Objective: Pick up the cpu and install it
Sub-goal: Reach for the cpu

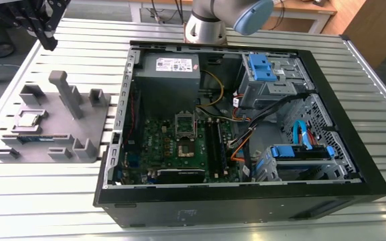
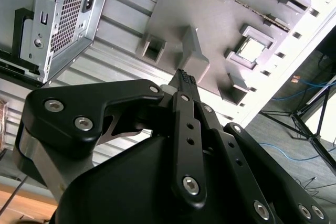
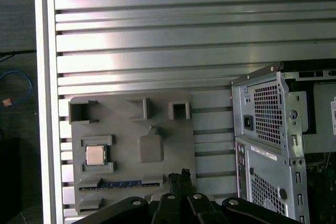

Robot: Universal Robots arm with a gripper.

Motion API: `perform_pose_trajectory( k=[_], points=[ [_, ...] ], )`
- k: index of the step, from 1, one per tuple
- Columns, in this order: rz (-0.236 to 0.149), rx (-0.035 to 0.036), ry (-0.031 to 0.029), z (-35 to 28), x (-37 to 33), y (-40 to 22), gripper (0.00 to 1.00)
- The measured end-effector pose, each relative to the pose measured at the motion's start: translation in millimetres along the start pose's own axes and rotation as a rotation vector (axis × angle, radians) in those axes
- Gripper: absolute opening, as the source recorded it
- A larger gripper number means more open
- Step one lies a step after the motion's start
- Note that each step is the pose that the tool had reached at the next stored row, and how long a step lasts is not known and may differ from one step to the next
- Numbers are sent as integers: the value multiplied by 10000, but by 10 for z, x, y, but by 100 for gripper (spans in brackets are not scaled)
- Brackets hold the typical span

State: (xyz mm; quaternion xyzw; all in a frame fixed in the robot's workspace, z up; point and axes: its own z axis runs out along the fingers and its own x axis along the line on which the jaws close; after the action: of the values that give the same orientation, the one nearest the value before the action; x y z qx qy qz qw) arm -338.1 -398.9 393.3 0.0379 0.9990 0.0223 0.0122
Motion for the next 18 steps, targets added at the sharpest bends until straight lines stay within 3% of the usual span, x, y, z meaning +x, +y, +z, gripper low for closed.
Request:
perform_pose_trajectory(
  k=[18],
  points=[
    [0, 0, 0, -3, 140, -11, 11]
  ],
)
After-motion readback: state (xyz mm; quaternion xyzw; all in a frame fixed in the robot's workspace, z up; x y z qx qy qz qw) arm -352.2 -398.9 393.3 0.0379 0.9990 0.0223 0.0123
